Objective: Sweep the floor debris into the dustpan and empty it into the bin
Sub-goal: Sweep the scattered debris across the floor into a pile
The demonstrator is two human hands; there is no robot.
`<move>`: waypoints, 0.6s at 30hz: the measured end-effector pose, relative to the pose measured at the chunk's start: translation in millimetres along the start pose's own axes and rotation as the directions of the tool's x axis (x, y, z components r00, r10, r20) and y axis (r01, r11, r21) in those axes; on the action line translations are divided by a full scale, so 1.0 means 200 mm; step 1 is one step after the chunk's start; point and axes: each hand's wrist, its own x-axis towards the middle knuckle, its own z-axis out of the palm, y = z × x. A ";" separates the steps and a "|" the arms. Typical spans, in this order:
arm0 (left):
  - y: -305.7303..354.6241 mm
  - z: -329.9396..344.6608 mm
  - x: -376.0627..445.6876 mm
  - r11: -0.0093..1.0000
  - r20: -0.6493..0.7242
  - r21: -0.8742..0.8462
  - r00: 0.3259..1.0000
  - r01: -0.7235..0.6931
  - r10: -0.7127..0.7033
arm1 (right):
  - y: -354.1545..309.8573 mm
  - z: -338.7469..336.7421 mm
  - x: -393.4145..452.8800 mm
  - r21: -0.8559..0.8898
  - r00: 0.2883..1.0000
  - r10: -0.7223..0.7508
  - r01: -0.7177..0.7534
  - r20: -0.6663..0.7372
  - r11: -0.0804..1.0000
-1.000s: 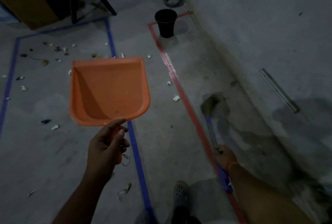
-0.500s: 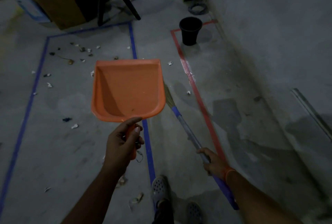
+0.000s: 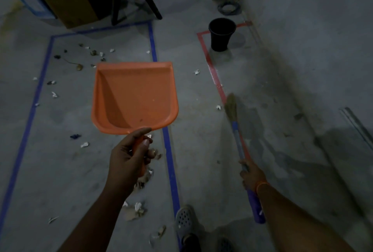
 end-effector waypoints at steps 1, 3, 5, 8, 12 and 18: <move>-0.01 -0.03 0.02 1.000 -0.011 -0.002 1.000 0.006 -0.006 | -0.02 0.01 0.03 -0.013 1.000 0.015 -0.015 -0.004 1.000; -0.02 -0.09 0.05 1.000 -0.032 -0.003 0.999 0.003 -0.003 | -0.06 0.04 0.10 -0.056 0.999 0.040 -0.040 0.004 0.998; -0.03 -0.16 0.08 1.000 -0.056 0.008 0.998 0.005 -0.004 | -0.10 0.10 0.15 -0.114 0.998 0.052 -0.046 0.047 0.992; -0.06 -0.29 0.13 1.000 -0.097 0.017 0.995 0.008 -0.006 | -0.18 0.26 0.17 -0.214 0.989 0.060 -0.030 0.137 0.976; -0.08 -0.43 0.19 1.000 -0.149 -0.007 0.989 0.019 -0.020 | -0.35 0.52 0.13 -0.287 0.965 -0.017 0.094 0.262 0.953; -0.07 -0.55 0.28 0.999 -0.224 -0.035 0.974 0.015 -0.022 | -0.61 0.71 0.09 -0.297 0.883 -0.099 0.257 0.459 0.920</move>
